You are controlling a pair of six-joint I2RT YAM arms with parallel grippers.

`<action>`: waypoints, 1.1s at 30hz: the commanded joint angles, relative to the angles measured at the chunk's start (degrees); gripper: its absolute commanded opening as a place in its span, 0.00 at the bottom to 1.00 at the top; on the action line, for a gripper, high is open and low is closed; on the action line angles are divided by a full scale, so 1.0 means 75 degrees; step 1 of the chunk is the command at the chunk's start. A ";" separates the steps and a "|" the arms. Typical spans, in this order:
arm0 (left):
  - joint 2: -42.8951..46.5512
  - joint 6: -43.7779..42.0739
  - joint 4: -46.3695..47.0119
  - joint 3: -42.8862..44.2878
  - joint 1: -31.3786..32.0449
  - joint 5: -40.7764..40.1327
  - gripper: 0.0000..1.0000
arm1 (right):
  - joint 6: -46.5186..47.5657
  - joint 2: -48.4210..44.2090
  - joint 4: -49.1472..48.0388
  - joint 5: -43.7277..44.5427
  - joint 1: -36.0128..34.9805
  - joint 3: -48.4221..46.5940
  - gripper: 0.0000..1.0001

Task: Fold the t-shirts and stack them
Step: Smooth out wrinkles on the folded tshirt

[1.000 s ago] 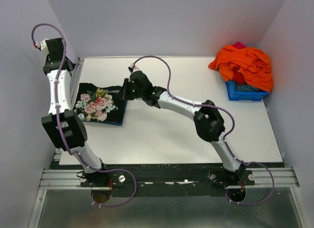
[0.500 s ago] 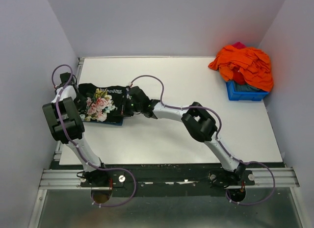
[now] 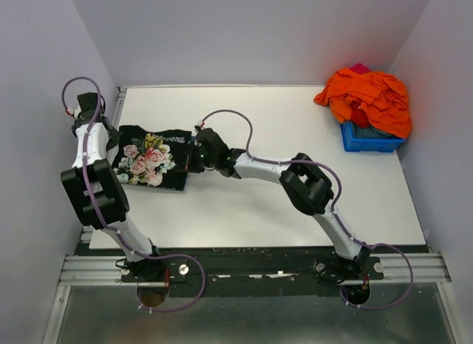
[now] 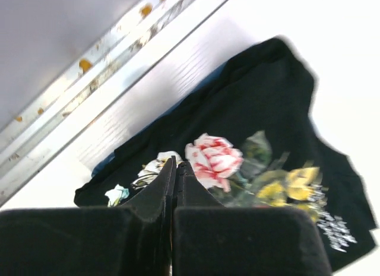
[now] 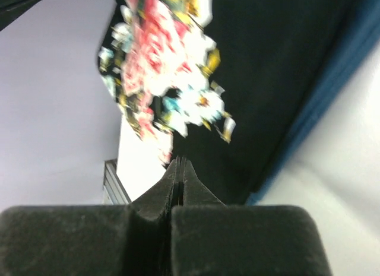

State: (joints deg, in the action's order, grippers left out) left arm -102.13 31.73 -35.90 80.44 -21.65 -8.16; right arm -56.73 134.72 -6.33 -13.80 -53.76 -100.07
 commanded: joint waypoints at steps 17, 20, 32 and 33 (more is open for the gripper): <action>-0.2905 0.0727 0.0546 0.2093 0.0473 0.0503 0.00 | -0.1212 0.2322 0.1639 0.1652 0.0593 -0.3578 0.01; -0.2954 0.0739 0.0520 0.1990 0.0484 0.0339 0.00 | -0.1249 0.2335 0.1699 0.1805 0.0594 -0.3497 0.01; -0.1010 0.0470 0.0076 0.1872 0.0682 0.0291 0.00 | 0.0764 0.0405 0.1326 0.2414 0.0617 -0.2223 0.01; -0.0834 0.0423 -0.0052 0.1883 0.0811 0.0303 0.00 | 0.1115 -0.0005 0.1092 0.2473 0.0617 -0.1779 0.01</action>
State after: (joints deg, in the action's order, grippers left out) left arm -117.43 36.58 -33.21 94.11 -17.65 -4.58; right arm -58.59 145.77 5.56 0.86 -49.10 -120.14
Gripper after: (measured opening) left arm 0.020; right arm 0.012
